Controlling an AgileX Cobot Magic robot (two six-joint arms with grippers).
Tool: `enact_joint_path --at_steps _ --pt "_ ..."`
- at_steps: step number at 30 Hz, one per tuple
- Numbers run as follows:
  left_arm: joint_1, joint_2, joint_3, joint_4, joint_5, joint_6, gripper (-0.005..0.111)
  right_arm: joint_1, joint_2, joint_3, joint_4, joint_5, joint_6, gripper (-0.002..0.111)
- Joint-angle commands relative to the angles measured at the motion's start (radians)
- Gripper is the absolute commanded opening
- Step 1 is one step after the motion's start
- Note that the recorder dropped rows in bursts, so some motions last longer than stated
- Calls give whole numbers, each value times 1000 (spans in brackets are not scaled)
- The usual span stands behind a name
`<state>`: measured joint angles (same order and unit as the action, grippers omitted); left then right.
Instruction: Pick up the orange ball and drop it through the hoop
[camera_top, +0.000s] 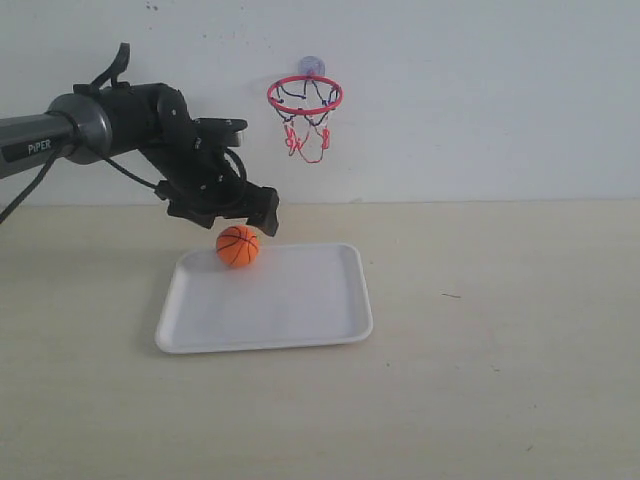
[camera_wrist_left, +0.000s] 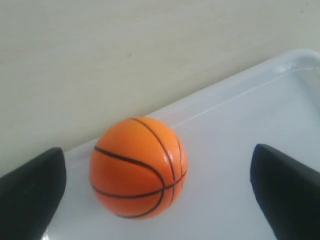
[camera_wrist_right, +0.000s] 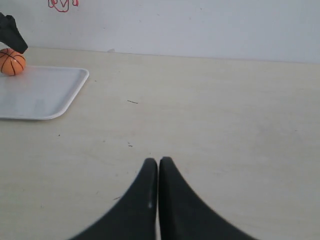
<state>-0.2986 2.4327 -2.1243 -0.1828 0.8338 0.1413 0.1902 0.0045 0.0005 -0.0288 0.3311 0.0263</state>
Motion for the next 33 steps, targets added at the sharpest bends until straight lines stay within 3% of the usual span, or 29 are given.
enact_joint_path --at_steps 1,14,33 --pt "-2 -3 -5 -25 -44 -8 93 4 -5 0 -6 -7 -3 0" --pt "-2 -2 -5 -37 37 -20 92 4 -5 0 -6 -7 -3 0" --pt "-2 33 -5 -12 47 -20 92 4 -5 0 -6 -7 -3 0"
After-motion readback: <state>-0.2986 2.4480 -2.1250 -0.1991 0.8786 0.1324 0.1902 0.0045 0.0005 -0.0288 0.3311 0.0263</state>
